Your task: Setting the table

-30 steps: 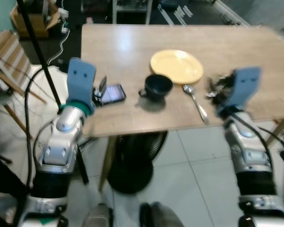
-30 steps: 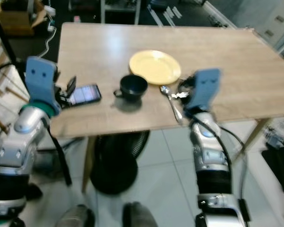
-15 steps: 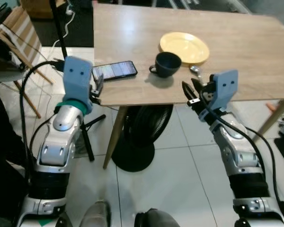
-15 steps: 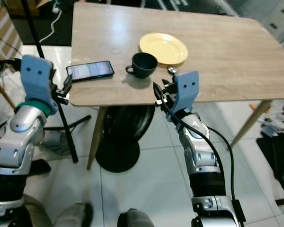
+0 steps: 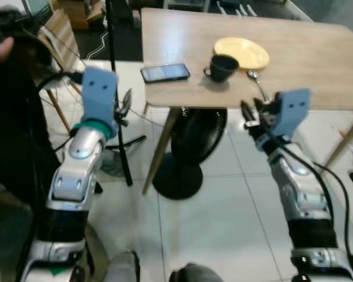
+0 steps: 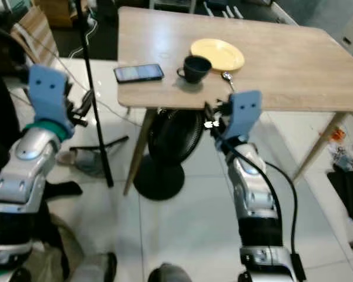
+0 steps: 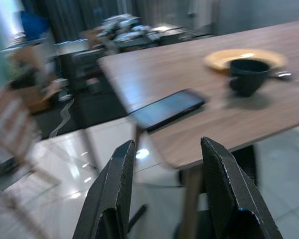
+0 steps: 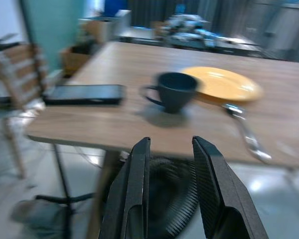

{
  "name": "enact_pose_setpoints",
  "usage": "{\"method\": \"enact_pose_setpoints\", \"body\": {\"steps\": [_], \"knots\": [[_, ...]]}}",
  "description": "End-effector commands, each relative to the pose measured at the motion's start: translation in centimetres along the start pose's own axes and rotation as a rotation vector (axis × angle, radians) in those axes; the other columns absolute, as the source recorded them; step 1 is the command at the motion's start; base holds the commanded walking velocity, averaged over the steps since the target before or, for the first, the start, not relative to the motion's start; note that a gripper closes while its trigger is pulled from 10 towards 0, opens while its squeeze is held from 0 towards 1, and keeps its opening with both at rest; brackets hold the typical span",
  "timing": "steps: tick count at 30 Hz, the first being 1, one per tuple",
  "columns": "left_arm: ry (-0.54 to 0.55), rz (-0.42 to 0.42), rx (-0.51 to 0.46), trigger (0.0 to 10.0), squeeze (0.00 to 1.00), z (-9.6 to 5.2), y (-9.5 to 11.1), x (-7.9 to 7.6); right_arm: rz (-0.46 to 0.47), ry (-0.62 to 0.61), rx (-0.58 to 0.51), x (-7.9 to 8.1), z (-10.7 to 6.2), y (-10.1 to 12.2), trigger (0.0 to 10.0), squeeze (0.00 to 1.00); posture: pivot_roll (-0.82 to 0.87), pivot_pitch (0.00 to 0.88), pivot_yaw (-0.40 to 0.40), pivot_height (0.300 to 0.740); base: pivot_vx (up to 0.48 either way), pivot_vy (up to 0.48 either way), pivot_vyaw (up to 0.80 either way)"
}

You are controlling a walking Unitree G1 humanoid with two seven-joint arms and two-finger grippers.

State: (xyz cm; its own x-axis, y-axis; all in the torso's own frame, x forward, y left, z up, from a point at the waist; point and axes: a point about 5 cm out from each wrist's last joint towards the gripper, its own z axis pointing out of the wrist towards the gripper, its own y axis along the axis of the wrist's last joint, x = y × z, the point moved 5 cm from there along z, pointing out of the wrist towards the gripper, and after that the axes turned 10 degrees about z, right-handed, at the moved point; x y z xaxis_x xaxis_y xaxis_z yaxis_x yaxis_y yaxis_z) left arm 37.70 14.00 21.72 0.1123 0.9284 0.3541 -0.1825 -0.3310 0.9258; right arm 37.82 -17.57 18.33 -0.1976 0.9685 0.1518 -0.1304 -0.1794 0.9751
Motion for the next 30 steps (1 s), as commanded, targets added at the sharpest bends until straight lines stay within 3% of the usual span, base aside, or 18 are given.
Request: {"method": "enact_pose_setpoints", "body": {"steps": [1,30], "knots": [[-0.031,-0.010,0.006,10.0,0.00,0.27,-0.01,-0.86,-0.002,-0.038,0.011,-0.96,-0.34,-0.19,10.0,0.00,0.03,0.000,-0.033,0.740,0.000,0.000,-0.80],[-0.032,0.010,0.039,10.0,0.00,0.06,-0.98,-0.93,-0.002,-0.071,0.023,-1.12,-0.80,-0.80,10.0,0.00,0.03,0.012,-0.025,0.740,0.000,0.000,-0.80]]}}
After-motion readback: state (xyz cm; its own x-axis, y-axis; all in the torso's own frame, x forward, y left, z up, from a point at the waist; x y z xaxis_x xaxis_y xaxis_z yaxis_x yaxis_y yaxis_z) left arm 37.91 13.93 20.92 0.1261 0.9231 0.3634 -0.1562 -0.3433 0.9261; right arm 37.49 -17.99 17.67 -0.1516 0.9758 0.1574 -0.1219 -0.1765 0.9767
